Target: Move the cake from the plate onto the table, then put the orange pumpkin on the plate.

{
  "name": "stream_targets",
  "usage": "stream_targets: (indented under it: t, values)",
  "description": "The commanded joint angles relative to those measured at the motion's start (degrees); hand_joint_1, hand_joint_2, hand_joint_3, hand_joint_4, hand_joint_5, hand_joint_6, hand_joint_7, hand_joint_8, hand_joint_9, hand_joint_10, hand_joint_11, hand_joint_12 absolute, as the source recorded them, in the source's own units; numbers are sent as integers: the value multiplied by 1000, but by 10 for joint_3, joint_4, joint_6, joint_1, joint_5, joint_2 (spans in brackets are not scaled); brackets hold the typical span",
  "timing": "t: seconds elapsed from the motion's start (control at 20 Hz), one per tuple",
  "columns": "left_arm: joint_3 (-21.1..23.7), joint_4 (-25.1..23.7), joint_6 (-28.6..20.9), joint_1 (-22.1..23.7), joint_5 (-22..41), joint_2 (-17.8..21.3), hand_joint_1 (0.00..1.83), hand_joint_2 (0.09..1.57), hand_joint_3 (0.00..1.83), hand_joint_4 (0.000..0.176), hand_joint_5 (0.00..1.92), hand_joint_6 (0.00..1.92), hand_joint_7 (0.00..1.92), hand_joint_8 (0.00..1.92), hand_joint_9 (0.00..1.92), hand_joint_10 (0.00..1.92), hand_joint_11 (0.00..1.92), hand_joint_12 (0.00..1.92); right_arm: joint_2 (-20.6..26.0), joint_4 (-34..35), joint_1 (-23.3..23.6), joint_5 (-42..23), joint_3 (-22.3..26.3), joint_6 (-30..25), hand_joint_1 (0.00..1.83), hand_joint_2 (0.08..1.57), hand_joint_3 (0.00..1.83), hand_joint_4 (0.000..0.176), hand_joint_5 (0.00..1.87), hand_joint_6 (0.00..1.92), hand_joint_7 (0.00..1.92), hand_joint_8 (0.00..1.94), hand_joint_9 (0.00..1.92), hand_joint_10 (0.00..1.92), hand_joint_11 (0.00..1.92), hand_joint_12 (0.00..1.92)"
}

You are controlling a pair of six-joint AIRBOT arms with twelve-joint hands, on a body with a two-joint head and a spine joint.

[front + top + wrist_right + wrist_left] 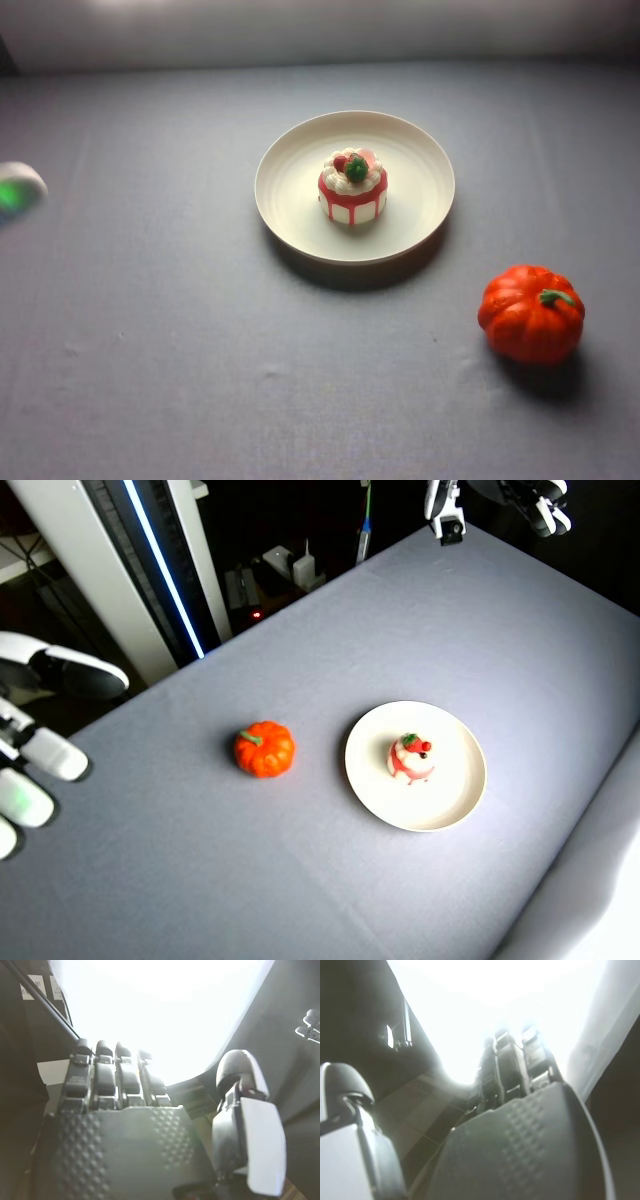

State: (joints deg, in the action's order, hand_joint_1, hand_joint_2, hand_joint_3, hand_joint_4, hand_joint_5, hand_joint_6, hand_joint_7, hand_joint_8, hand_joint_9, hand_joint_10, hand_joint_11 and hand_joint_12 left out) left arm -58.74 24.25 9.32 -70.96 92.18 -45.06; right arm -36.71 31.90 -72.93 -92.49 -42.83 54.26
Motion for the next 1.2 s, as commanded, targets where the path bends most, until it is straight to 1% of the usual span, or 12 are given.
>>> stream_targets:
  t: [0.0,0.1,0.15,0.4,0.6,0.75,0.8,0.9,0.95,1.0,1.1,1.15]
  values:
    - [-1,11,-3,1,69,1,326,841,28,176,0,0,0,0,0,0,0,0,0,2,2,-71,-1,0,114,1019,75,176,0,0,0,0,0,0,0,0]
    - [-1,11,-3,1,68,1,318,854,29,176,0,0,0,0,0,0,0,0,0,2,2,-72,-1,0,74,1069,84,176,0,0,0,0,0,0,0,0]
    - [-2,11,-3,1,68,1,334,859,29,176,0,0,0,0,0,0,0,0,0,2,2,-71,-1,0,80,1086,90,161,0,0,0,0,0,0,0,0]
    - [-6,11,-3,1,57,-4,329,843,15,176,0,0,0,0,0,0,0,0,-1,2,2,-71,-1,0,68,1081,74,175,0,0,0,0,0,0,0,0]
    - [-25,-7,-3,25,17,-14,321,776,0,176,0,0,0,0,0,0,0,0,-6,2,2,-70,-4,0,67,1073,65,176,0,0,0,0,0,0,0,0]
    - [-52,-34,-3,68,-45,-33,447,818,6,176,0,0,0,0,0,0,6,2,-7,1,2,-67,-5,0,54,1097,67,169,0,0,0,0,0,0,0,0]
    - [-74,-57,-3,102,-86,-49,512,830,10,176,0,0,0,0,0,0,0,0,-8,1,1,-66,-5,0,46,1114,68,165,0,0,0,0,0,0,0,0]
    - [-102,-89,-3,147,-150,-74,568,851,16,173,0,0,0,0,0,0,0,0,-8,1,-1,-66,-5,0,68,1121,63,145,0,0,0,0,0,0,0,0]
    - [-118,-104,-3,171,-185,-89,585,852,15,169,0,0,0,0,0,0,0,0,-8,1,-2,-65,-5,0,76,1125,62,147,0,0,0,0,0,0,0,0]
    - [-133,-115,-3,186,-210,-104,574,829,3,175,0,0,0,0,0,0,0,0,-8,0,-2,-65,-5,0,104,1124,57,156,0,0,0,0,0,0,0,0]
    - [-167,-129,-3,205,-245,-135,565,780,0,176,0,0,0,0,0,0,0,0,-9,-4,-2,-61,-6,-1,128,1113,45,151,0,0,0,0,0,0,0,0]
    - [-175,-132,-3,211,-257,-142,639,834,8,176,0,0,0,0,0,0,8,4,-9,-4,-2,-60,-6,-1,126,1127,48,139,0,0,0,0,0,0,0,0]
